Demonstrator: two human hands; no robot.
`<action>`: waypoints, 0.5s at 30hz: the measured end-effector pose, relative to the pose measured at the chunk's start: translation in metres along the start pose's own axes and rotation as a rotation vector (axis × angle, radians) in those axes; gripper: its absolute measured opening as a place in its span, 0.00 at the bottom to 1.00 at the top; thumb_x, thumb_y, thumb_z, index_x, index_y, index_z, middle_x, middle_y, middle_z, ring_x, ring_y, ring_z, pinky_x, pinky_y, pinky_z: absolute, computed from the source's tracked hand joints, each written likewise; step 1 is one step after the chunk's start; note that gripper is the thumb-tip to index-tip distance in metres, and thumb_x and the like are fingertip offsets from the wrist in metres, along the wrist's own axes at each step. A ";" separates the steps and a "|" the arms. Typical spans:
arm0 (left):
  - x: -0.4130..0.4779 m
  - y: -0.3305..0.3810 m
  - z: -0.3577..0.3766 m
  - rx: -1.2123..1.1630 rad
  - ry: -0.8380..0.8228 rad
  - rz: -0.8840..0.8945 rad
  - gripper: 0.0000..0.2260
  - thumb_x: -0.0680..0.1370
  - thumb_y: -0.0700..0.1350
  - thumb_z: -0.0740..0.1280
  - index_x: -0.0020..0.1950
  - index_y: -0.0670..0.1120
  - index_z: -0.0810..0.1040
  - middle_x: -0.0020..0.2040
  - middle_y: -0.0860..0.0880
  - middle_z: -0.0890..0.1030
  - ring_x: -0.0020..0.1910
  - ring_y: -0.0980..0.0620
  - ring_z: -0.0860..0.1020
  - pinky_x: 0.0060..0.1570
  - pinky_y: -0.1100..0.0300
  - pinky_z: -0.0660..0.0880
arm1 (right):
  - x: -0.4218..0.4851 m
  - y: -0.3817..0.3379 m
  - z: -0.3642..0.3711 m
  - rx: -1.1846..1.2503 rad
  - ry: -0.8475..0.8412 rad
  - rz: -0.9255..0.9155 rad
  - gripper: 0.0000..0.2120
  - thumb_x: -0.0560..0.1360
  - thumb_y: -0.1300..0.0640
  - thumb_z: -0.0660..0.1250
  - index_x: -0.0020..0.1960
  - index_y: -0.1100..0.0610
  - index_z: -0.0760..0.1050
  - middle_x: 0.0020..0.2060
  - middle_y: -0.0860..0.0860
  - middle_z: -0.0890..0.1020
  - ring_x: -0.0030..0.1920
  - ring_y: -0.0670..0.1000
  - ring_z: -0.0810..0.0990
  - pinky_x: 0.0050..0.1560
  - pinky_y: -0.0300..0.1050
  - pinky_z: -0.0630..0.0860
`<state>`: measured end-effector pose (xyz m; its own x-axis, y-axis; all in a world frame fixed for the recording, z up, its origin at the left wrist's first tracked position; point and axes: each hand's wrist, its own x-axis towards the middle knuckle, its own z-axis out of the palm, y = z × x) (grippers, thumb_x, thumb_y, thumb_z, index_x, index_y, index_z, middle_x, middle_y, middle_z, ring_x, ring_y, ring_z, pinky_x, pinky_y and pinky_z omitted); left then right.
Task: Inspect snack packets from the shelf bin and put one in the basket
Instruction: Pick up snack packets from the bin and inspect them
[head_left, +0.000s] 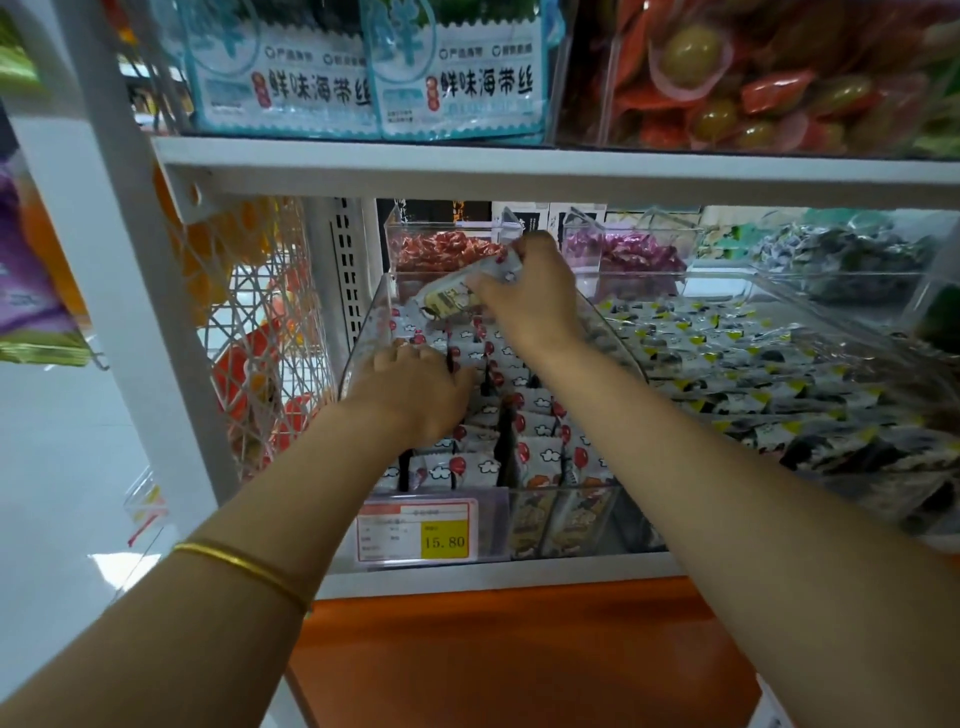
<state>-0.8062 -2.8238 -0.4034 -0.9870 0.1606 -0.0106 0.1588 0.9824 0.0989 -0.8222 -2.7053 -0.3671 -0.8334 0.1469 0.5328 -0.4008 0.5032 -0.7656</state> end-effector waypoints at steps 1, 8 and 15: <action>-0.001 -0.001 -0.001 0.014 -0.011 0.004 0.28 0.80 0.59 0.44 0.73 0.42 0.61 0.71 0.38 0.63 0.71 0.36 0.58 0.70 0.43 0.56 | 0.007 -0.001 0.009 -0.015 -0.036 -0.007 0.08 0.74 0.61 0.68 0.42 0.59 0.69 0.39 0.50 0.74 0.43 0.50 0.76 0.40 0.40 0.74; -0.037 0.005 -0.013 0.133 0.113 0.032 0.28 0.81 0.55 0.44 0.75 0.38 0.54 0.74 0.38 0.57 0.74 0.39 0.52 0.72 0.46 0.51 | 0.032 0.000 0.056 -0.304 -0.278 -0.122 0.10 0.72 0.58 0.71 0.49 0.60 0.73 0.40 0.50 0.75 0.43 0.49 0.74 0.34 0.36 0.66; -0.059 -0.037 -0.016 0.112 0.231 -0.053 0.28 0.81 0.57 0.43 0.77 0.42 0.44 0.78 0.44 0.47 0.76 0.47 0.43 0.72 0.49 0.41 | 0.035 0.003 0.063 -0.455 -0.332 -0.217 0.14 0.71 0.58 0.72 0.53 0.63 0.76 0.50 0.58 0.80 0.49 0.54 0.78 0.43 0.42 0.73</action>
<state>-0.7539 -2.8715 -0.3909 -0.9718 0.0953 0.2155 0.0961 0.9953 -0.0069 -0.8764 -2.7519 -0.3733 -0.8545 -0.2371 0.4622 -0.4332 0.8163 -0.3820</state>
